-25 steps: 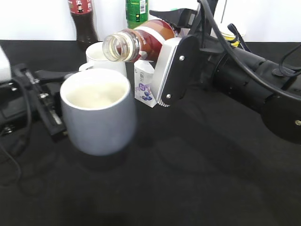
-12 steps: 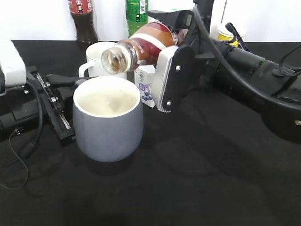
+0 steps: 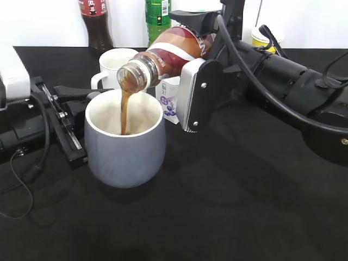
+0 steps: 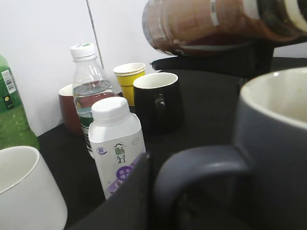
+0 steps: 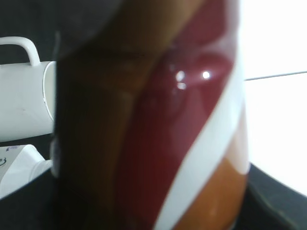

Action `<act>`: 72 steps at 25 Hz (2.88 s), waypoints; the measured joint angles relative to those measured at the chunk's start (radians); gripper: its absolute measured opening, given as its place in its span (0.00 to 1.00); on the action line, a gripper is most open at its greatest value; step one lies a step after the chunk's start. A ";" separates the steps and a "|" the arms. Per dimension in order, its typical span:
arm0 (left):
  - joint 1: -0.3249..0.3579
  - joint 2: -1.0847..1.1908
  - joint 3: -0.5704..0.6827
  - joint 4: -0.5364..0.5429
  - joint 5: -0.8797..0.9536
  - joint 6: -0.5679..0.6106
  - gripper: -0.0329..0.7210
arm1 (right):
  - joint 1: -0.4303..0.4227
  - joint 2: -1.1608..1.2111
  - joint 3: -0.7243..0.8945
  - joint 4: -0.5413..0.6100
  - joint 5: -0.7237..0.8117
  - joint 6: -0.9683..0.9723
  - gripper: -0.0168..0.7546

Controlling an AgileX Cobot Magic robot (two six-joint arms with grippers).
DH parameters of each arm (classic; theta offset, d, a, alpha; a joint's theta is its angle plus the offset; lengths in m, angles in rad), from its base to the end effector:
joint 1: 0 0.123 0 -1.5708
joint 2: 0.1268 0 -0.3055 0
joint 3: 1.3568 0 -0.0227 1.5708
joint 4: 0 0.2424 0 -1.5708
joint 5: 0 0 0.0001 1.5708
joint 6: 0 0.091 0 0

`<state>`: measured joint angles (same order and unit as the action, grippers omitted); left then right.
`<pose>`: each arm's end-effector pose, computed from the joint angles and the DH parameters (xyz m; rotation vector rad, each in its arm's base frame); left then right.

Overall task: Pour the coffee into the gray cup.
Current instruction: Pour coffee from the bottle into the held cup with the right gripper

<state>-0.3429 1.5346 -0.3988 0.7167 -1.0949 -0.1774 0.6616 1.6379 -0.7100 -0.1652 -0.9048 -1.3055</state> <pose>0.2100 -0.1313 0.2227 0.8906 1.4128 -0.6185 0.2512 0.2105 0.2624 -1.3700 0.6912 -0.4987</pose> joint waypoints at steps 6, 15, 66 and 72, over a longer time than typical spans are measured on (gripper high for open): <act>0.000 0.000 -0.001 0.002 0.000 0.000 0.12 | 0.000 0.000 0.000 0.000 -0.001 -0.001 0.71; 0.000 0.000 -0.003 0.006 0.001 0.000 0.12 | 0.000 0.000 0.000 0.000 -0.001 -0.001 0.71; 0.000 0.000 -0.003 0.007 0.010 0.000 0.13 | 0.000 0.000 -0.001 0.000 -0.014 -0.020 0.71; 0.000 0.000 -0.003 0.005 0.010 0.000 0.13 | 0.000 0.000 -0.001 0.000 0.016 0.123 0.71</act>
<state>-0.3429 1.5346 -0.4017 0.7218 -1.0845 -0.1774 0.6616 1.6379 -0.7113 -0.1652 -0.8891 -1.1826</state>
